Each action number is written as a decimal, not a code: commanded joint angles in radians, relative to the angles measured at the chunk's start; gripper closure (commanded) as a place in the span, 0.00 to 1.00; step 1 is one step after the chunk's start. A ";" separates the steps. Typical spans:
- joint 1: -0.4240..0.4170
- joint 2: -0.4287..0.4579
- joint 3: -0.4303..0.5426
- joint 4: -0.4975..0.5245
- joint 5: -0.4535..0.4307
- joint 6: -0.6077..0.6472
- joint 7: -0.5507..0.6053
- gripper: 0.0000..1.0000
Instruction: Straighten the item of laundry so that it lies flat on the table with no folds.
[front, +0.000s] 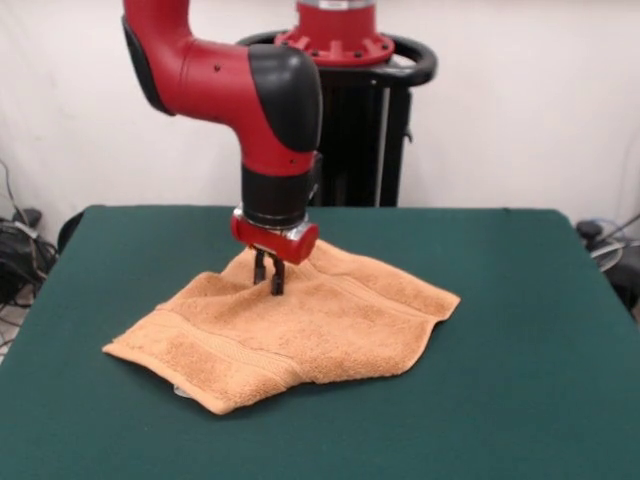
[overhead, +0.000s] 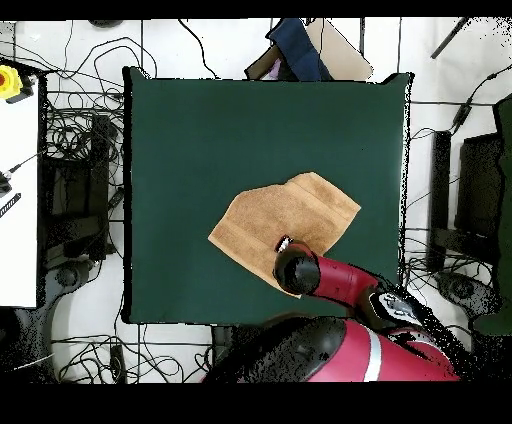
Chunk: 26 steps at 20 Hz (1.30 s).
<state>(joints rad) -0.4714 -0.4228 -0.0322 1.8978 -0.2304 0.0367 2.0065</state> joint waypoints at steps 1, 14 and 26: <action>-0.058 0.198 0.089 -0.118 -0.041 -0.037 0.048 1.00; -0.265 0.131 0.071 -0.157 -0.299 0.220 -0.213 1.00; -0.362 0.047 0.045 -0.160 -0.490 0.386 -0.244 1.00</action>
<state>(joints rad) -0.7724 -0.4594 0.1161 1.8753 -0.5882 0.1877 2.0049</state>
